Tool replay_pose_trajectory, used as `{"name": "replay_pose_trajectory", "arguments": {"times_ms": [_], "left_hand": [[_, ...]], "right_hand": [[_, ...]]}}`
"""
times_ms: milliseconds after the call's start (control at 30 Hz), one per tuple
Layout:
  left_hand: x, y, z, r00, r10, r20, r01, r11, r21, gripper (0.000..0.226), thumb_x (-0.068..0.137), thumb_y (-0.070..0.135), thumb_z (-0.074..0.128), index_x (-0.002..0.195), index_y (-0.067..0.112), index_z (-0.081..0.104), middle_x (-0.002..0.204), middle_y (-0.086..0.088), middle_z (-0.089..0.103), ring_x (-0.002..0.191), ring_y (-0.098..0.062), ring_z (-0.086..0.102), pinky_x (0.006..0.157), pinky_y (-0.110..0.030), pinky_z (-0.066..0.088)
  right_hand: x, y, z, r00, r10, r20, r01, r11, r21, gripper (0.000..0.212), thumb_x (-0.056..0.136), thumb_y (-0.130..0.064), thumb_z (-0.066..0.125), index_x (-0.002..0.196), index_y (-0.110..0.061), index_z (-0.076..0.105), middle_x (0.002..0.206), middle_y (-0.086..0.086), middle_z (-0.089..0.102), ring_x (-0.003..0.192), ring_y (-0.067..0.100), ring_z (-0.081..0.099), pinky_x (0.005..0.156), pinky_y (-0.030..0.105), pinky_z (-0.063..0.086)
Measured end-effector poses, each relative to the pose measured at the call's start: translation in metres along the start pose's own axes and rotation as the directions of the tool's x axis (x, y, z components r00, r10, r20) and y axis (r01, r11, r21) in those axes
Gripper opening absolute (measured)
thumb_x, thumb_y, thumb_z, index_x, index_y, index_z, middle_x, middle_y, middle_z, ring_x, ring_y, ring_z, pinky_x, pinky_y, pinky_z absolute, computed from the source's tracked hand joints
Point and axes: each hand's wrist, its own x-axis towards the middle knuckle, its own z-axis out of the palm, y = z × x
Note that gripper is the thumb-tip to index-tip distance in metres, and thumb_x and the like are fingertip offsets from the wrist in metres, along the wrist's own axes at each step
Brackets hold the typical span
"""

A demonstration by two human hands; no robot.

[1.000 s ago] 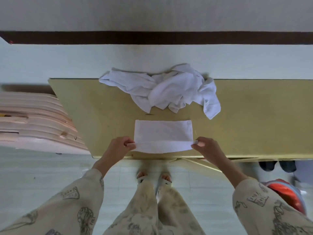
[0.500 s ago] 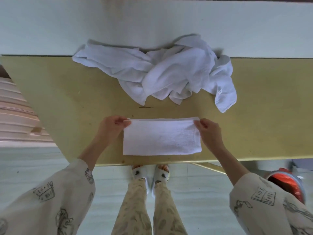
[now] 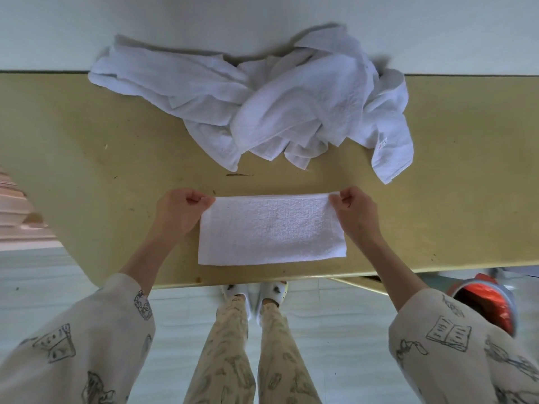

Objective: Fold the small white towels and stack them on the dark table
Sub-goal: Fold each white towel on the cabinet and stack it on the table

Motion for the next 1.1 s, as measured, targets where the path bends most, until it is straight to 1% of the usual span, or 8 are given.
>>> {"name": "replay_pose_trajectory", "arguments": {"times_ms": [100, 200, 367, 500, 700, 800, 1000, 1100], "left_hand": [[-0.001, 0.001, 0.001, 1.0, -0.006, -0.007, 0.006, 1.0, 0.001, 0.022, 0.088, 0.028, 0.06, 0.097, 0.01, 0.068, 0.088, -0.002, 0.066, 0.082, -0.016, 0.059, 0.071, -0.024, 0.038], [-0.002, 0.001, 0.002, 1.0, -0.006, -0.015, 0.006, 1.0, -0.002, 0.023, 0.088, 0.029, 0.059, 0.097, 0.009, 0.067, 0.086, -0.001, 0.065, 0.08, -0.016, 0.059, 0.071, -0.025, 0.039], [-0.002, 0.001, 0.007, 0.998, 0.016, -0.064, -0.014, 1.0, 0.025, 0.023, 0.09, 0.028, 0.056, 0.095, 0.008, 0.065, 0.07, 0.009, 0.055, 0.065, -0.007, 0.049, 0.069, -0.025, 0.036], [-0.004, 0.001, 0.01, 0.995, 0.043, -0.095, -0.039, 0.999, 0.038, 0.024, 0.091, 0.028, 0.054, 0.095, 0.007, 0.065, 0.072, 0.007, 0.054, 0.072, -0.013, 0.051, 0.07, -0.026, 0.036], [-0.01, -0.004, 0.015, 0.982, 0.111, -0.152, -0.107, 0.994, 0.034, 0.022, 0.092, 0.029, 0.051, 0.086, 0.01, 0.059, 0.065, 0.009, 0.052, 0.064, -0.013, 0.048, 0.062, -0.024, 0.034], [-0.01, -0.004, 0.017, 0.98, 0.108, -0.165, -0.103, 0.994, 0.039, 0.022, 0.093, 0.03, 0.049, 0.087, 0.011, 0.057, 0.066, 0.01, 0.05, 0.07, -0.016, 0.049, 0.066, -0.027, 0.032], [-0.007, -0.001, 0.019, 0.983, 0.073, -0.166, -0.068, 0.997, 0.033, 0.026, 0.094, 0.03, 0.047, 0.091, 0.007, 0.058, 0.07, 0.005, 0.051, 0.074, -0.018, 0.049, 0.067, -0.029, 0.034], [-0.006, 0.001, 0.02, 0.982, 0.066, -0.176, -0.058, 0.997, 0.052, 0.025, 0.094, 0.029, 0.047, 0.09, 0.007, 0.057, 0.076, 0.0, 0.054, 0.073, -0.017, 0.048, 0.059, -0.024, 0.033]], "right_hand": [[0.001, -0.002, 0.0, 1.0, 0.004, 0.006, -0.004, 0.999, -0.033, 0.011, 0.091, -0.023, 0.053, 0.084, -0.014, 0.055, 0.073, -0.002, 0.058, 0.074, 0.018, 0.053, 0.068, 0.026, 0.035], [0.003, -0.003, 0.0, 1.0, 0.007, 0.014, -0.006, 0.998, -0.069, 0.013, 0.091, -0.023, 0.052, 0.083, -0.013, 0.053, 0.075, 0.001, 0.059, 0.075, 0.022, 0.053, 0.067, 0.028, 0.035], [0.005, -0.005, 0.001, 1.0, 0.003, 0.018, 0.0, 0.991, -0.132, 0.017, 0.09, -0.021, 0.048, 0.08, -0.008, 0.05, 0.07, 0.007, 0.055, 0.07, 0.028, 0.049, 0.064, 0.029, 0.03], [0.005, -0.005, 0.003, 1.0, -0.005, 0.015, 0.007, 0.99, -0.142, 0.018, 0.09, -0.021, 0.046, 0.077, -0.008, 0.048, 0.068, 0.008, 0.053, 0.069, 0.03, 0.048, 0.064, 0.031, 0.03], [0.0, -0.007, 0.003, 1.0, -0.022, -0.002, 0.022, 0.992, -0.123, 0.019, 0.092, -0.02, 0.044, 0.076, -0.01, 0.044, 0.068, 0.008, 0.053, 0.068, 0.029, 0.045, 0.066, 0.031, 0.03], [-0.001, -0.009, 0.004, 1.0, -0.027, -0.011, 0.026, 0.991, -0.13, 0.02, 0.093, -0.021, 0.043, 0.076, -0.01, 0.043, 0.066, 0.007, 0.051, 0.066, 0.028, 0.044, 0.064, 0.031, 0.029], [0.0, -0.01, 0.005, 0.999, -0.029, -0.021, 0.025, 0.988, -0.154, 0.019, 0.092, -0.022, 0.043, 0.077, -0.011, 0.044, 0.063, 0.004, 0.049, 0.066, 0.027, 0.045, 0.064, 0.031, 0.03], [0.0, -0.012, 0.006, 0.999, -0.024, -0.026, 0.019, 0.984, -0.178, 0.017, 0.091, -0.021, 0.043, 0.077, -0.011, 0.045, 0.063, 0.004, 0.049, 0.065, 0.028, 0.045, 0.063, 0.031, 0.029]]}}
